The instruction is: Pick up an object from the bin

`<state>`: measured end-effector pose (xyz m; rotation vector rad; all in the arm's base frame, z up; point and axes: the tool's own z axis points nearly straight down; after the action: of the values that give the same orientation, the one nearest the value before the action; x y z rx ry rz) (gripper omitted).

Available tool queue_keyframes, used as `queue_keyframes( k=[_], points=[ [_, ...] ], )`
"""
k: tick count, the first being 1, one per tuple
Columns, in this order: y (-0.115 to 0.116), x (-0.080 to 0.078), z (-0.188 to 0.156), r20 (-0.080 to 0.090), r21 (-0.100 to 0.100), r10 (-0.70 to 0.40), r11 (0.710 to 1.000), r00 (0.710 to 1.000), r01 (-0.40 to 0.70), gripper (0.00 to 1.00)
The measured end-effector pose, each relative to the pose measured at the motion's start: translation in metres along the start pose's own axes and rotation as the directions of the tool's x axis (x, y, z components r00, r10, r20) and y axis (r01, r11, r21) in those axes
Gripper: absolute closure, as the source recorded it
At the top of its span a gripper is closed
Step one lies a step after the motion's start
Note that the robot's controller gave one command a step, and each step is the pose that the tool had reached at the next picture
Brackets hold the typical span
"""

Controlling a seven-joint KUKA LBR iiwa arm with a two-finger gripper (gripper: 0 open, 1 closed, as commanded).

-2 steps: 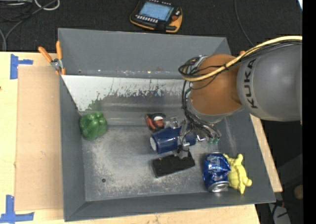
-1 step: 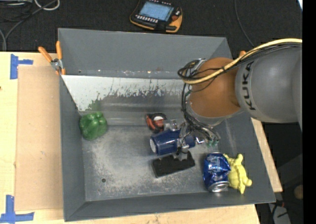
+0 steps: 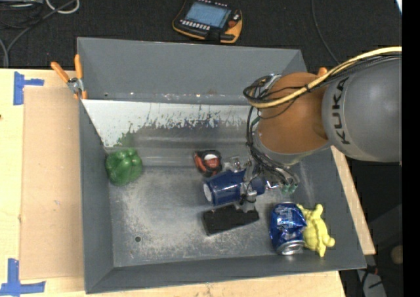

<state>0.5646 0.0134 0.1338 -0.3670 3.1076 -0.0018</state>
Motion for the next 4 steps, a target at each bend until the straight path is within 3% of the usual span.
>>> queue_keyframes(
  k=[1,2,3,4],
  points=[
    [-0.001,-0.013,0.017,-0.002,-0.002,-0.084,0.996,0.996,0.084,1.00],
    [0.001,-0.012,0.021,-0.003,-0.002,0.079,0.997,0.997,-0.079,1.00],
    [-0.018,0.017,0.057,0.000,-0.003,-0.165,0.986,0.986,0.165,0.00],
    [-0.023,0.023,0.063,-0.003,-0.004,-0.174,0.985,0.985,0.174,0.00]
  ],
)
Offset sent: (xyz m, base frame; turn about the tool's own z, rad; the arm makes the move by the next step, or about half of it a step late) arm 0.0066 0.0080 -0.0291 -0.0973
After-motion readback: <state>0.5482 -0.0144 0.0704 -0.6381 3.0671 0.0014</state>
